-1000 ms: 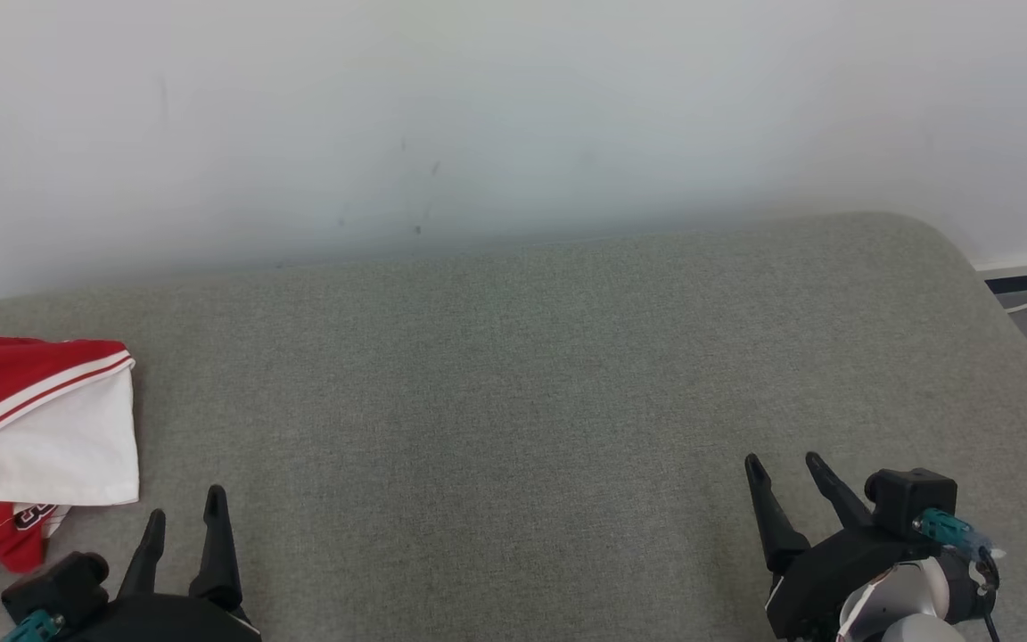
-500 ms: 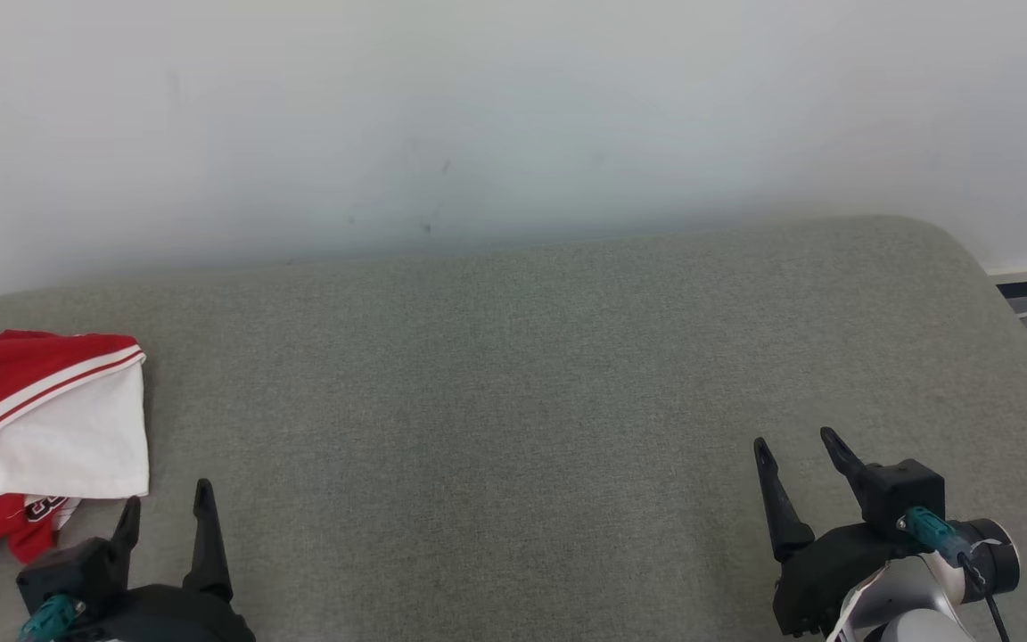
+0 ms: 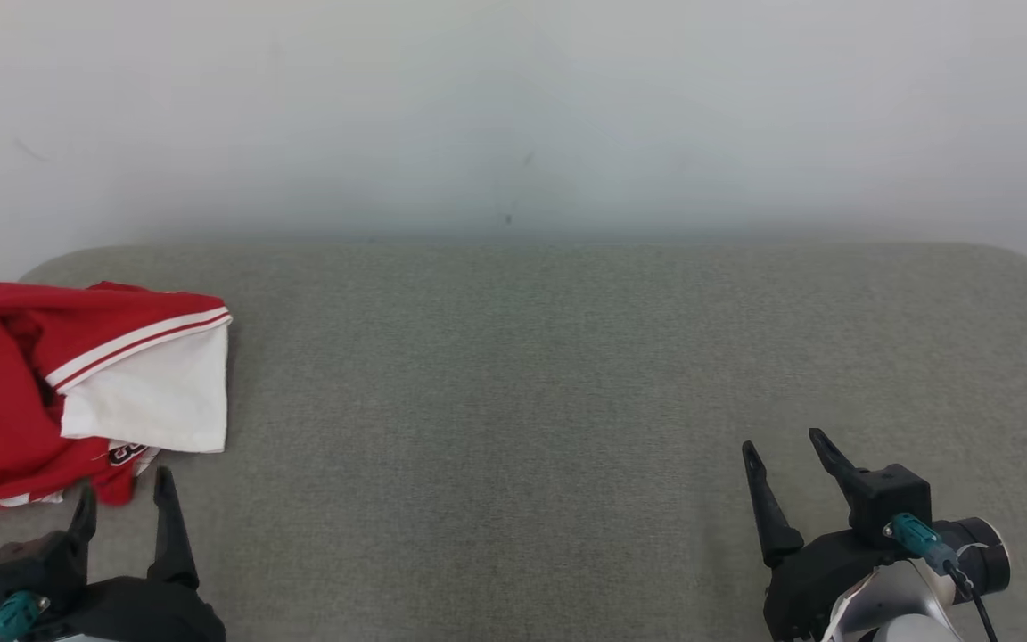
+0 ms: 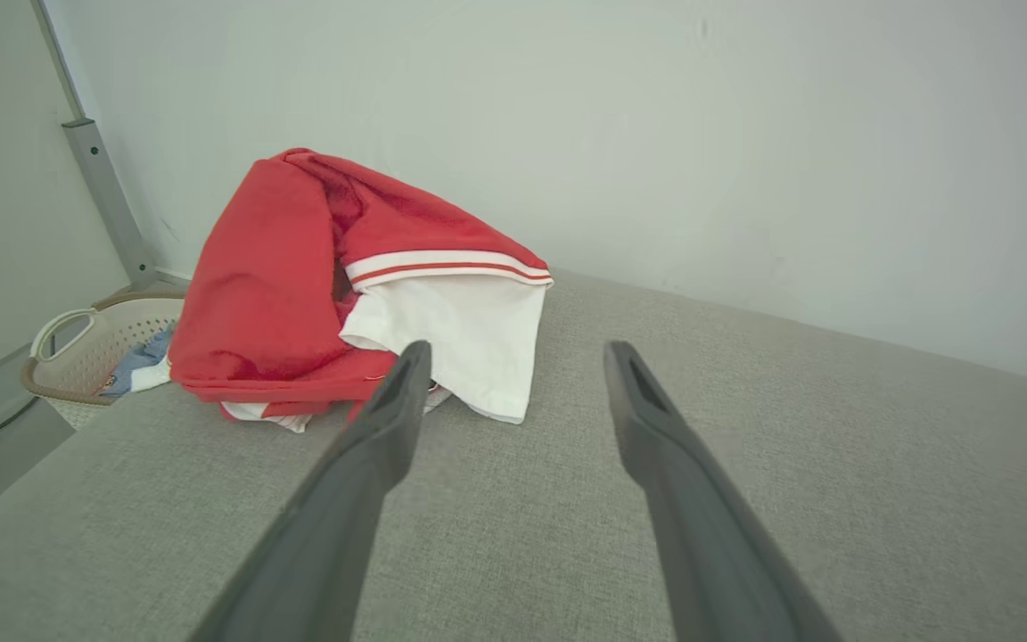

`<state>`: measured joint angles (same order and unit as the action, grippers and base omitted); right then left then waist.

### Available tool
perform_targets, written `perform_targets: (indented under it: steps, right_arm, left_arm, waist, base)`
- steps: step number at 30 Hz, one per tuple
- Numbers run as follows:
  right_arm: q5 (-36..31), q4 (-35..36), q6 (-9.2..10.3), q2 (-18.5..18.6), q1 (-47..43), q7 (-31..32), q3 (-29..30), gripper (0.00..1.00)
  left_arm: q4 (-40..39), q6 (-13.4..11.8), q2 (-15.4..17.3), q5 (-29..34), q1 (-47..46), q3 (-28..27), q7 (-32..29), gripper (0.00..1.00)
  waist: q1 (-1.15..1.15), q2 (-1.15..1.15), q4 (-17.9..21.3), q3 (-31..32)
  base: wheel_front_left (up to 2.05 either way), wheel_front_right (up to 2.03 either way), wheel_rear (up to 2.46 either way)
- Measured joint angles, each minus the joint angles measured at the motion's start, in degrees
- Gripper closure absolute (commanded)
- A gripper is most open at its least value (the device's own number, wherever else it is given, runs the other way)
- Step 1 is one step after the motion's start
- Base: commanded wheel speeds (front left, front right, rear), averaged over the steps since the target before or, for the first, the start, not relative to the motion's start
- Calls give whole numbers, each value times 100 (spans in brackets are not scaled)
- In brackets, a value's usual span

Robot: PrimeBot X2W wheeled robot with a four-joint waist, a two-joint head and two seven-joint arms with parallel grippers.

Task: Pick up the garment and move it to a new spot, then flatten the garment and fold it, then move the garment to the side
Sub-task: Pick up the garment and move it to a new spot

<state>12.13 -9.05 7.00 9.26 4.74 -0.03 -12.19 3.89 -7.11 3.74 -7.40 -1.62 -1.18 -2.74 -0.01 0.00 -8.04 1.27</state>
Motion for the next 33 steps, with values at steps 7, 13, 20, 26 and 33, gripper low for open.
perform_targets:
  steps: [7, 13, 20, 26, 33]
  right_arm:
    - [22, -77, -124, -81, 104, 7, -171, 0]
    - [47, -189, -209, -126, 194, 8, -231, 0]
    - [89, -194, -245, -145, 197, 3, -229, 0]
    - [87, -264, -300, -190, 414, 9, -349, 0]
    - [87, -348, -333, -188, 430, 10, -375, 0]
  left_arm:
    - [-109, 0, -22, 27, 120, -205, 0, 0]
    - [-209, 0, -49, 42, 168, -331, 0, 0]
    - [-305, 0, -75, 30, 167, -210, -11, 0]
    - [-369, 0, -90, -29, 229, -328, -24, 0]
    - [-352, 11, -94, -208, 227, -268, -48, 0]
  waist:
    - [0, 0, -456, -2]
    - [0, 0, -949, 8]
    - [0, 0, -1534, 17]
    - [0, 0, -1954, -22]
    - [0, 0, -2126, -72]
  base:
    - [0, 0, 0]
    - [0, 0, 0]
    - [0, 0, 0]
    - [0, 0, 0]
    - [0, 0, 0]
